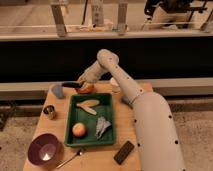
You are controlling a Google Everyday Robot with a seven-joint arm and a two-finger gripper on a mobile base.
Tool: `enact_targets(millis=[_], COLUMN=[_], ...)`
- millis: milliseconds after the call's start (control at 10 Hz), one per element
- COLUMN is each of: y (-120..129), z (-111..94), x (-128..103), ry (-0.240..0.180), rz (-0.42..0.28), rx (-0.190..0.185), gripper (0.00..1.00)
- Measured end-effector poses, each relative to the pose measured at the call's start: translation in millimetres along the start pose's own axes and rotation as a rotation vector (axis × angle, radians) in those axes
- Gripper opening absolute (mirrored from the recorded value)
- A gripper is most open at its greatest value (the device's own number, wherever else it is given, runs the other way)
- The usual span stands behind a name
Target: Wipe red bowl with brush
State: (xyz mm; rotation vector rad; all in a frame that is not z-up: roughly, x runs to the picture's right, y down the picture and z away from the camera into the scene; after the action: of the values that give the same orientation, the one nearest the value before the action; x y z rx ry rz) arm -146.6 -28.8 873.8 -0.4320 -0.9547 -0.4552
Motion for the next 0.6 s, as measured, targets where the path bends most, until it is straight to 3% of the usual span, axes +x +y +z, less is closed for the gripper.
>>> enact_targets(millis=[600], y=[0.1], z=[-1.2], x=[0.6], ry=[0.000], rz=[0.001], rx=[0.002], gripper=[0.00])
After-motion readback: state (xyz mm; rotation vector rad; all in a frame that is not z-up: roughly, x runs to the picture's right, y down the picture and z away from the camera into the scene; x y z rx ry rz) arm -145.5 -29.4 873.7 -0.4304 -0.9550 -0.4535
